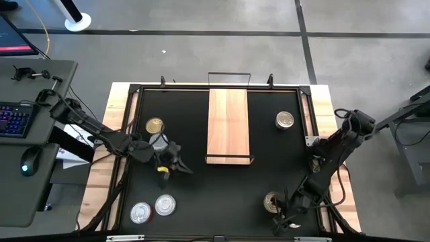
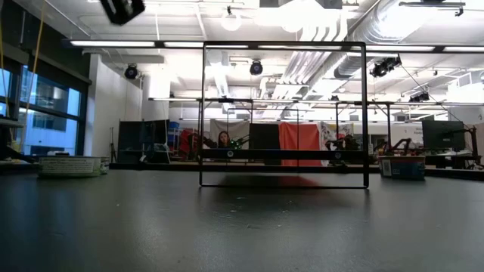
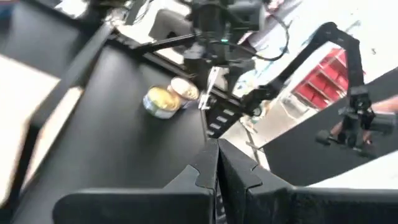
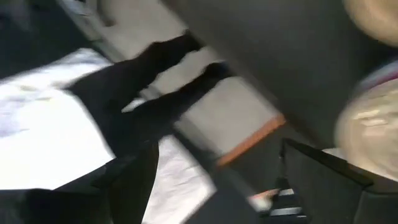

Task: Stack canned seafood by type on shelf
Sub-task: Put the green tuna can on the shelf

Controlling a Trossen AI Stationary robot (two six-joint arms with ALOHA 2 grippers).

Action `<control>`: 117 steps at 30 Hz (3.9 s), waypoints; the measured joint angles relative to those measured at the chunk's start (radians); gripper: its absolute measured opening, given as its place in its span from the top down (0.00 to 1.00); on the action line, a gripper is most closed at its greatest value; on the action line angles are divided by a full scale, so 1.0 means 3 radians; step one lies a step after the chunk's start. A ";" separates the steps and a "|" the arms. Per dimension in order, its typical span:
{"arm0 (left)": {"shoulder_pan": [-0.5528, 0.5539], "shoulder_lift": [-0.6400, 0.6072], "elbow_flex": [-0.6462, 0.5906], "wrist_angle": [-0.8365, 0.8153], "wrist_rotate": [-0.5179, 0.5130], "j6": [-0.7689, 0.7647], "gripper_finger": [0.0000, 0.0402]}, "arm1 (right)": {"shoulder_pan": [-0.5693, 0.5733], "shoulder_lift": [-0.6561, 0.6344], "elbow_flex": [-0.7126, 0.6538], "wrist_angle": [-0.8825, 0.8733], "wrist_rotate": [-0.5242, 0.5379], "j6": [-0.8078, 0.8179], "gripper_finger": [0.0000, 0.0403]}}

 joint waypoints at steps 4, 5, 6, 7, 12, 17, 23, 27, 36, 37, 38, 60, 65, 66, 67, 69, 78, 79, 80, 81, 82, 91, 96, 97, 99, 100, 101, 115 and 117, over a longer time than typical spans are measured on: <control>-0.0161 0.0422 0.0309 -0.0201 -0.0032 0.0146 1.00 | -0.0063 0.0033 0.0665 -0.1437 0.0471 -0.0624 0.19; -0.0186 0.0526 0.0399 -0.0282 -0.0018 0.0176 1.00 | -0.0063 0.0066 0.0819 -0.1804 0.0657 -0.0683 0.19; -0.0205 0.0614 0.0487 -0.0396 0.0001 0.0198 1.00 | -0.0050 0.0107 0.0962 -0.2124 0.0802 -0.0723 0.19; -0.0217 0.0700 0.0576 -0.0465 0.0010 0.0230 1.00 | -0.0020 0.0144 0.1072 -0.2374 0.0927 -0.0735 0.19; -0.0184 0.0901 0.0812 -0.0631 0.0025 0.0364 1.00 | 0.0082 0.0275 0.1084 -0.2565 0.0862 -0.0749 0.19; -0.0124 0.0896 0.0820 -0.0648 0.0024 0.0403 1.00 | 0.0083 0.0398 0.0876 -0.1969 0.0710 -0.0815 0.22; -0.0064 0.0898 0.0820 -0.0722 -0.0112 0.0459 1.00 | -0.0008 0.0654 0.0893 -0.2002 0.0801 -0.1018 0.65; -0.0061 0.0898 0.0820 -0.0741 -0.0356 0.0456 1.00 | -0.0069 0.0821 0.0896 -0.1931 0.0782 -0.1266 0.95; -0.0289 0.0901 0.0523 -0.0514 -0.0610 0.0135 1.00 | -0.0205 0.1098 0.0889 -0.1960 0.0610 -0.1639 1.00; -0.0318 0.0901 0.0452 -0.0404 -0.0654 0.0053 1.00 | -0.0220 0.1107 0.0894 -0.1959 0.0591 -0.1674 1.00; -0.0344 0.0901 0.0385 -0.0316 -0.0693 -0.0019 1.00 | -0.0233 0.1115 0.0894 -0.1957 0.0589 -0.1702 1.00; -0.0283 0.1437 0.0185 0.0182 -0.0917 -0.0043 1.00 | -0.1384 0.1415 0.0877 0.0300 0.0866 -0.3651 1.00; -0.0288 0.1587 0.0186 0.0335 -0.0803 -0.0033 1.00 | -0.1275 0.1008 0.0881 -0.0104 0.0827 -0.3723 1.00; -0.0295 0.1628 0.0186 0.0374 -0.0803 -0.0025 1.00 | -0.1228 0.0951 0.0875 -0.0212 0.0828 -0.3694 1.00; -0.0297 0.1686 0.0186 0.0443 -0.0802 0.0021 1.00 | -0.1177 0.0905 0.0870 -0.0334 0.0844 -0.3669 1.00; -0.0295 0.1857 0.0188 0.0682 -0.0787 0.0198 1.00 | -0.1078 0.0861 0.0868 -0.0468 0.0898 -0.3591 1.00; -0.0116 0.2463 0.0342 0.1253 -0.0651 0.0776 1.00 | -0.1000 0.1195 0.0872 -0.0498 0.1037 -0.3028 1.00; -0.0108 0.2486 0.0368 0.1292 -0.0650 0.0886 1.00 | -0.1011 0.1237 0.0872 -0.0499 0.1034 -0.2991 1.00; -0.0099 0.2502 0.0378 0.1299 -0.0637 0.0992 1.00 | -0.1027 0.1276 0.0871 -0.0515 0.1024 -0.2965 1.00; -0.0089 0.2506 0.0376 0.1290 -0.0611 0.1099 1.00 | -0.1040 0.1305 0.0868 -0.0522 0.1000 -0.2949 1.00; -0.0074 0.2508 0.0373 0.1285 -0.0571 0.1179 1.00 | -0.1050 0.1317 0.0869 -0.0526 0.1000 -0.2945 1.00; 0.0047 0.2638 0.0385 0.1309 -0.0266 0.1497 1.00 | -0.1167 0.1446 0.0874 -0.0551 0.1049 -0.2999 1.00; 0.0055 0.2672 0.0391 0.1289 -0.0197 0.1479 1.00 | -0.1219 0.1484 0.0874 -0.0500 0.1063 -0.3065 1.00; 0.0055 0.2677 0.0391 0.1268 -0.0196 0.1473 1.00 | -0.1225 0.1484 0.0874 -0.0474 0.1069 -0.3065 1.00; 0.0055 0.2676 0.0394 0.1228 -0.0189 0.1475 1.00 | -0.1242 0.1484 0.0875 -0.0373 0.1092 -0.3069 1.00; 0.0055 0.2680 0.0394 0.1206 -0.0188 0.1472 1.00 | -0.1246 0.1484 0.0894 -0.0370 0.1089 -0.3089 1.00; 0.0055 0.2685 0.0395 0.1187 -0.0188 0.1468 1.00 | -0.1247 0.1484 0.0920 -0.0383 0.1086 -0.3120 1.00; -0.0048 0.2689 0.0394 0.0971 -0.0200 0.1469 1.00 | -0.1211 0.1463 0.1563 -0.0604 0.1148 -0.3672 1.00; -0.0057 0.2707 0.0375 0.0890 -0.0165 0.1470 1.00 | -0.1224 0.1466 0.1632 -0.0660 0.1177 -0.3778 1.00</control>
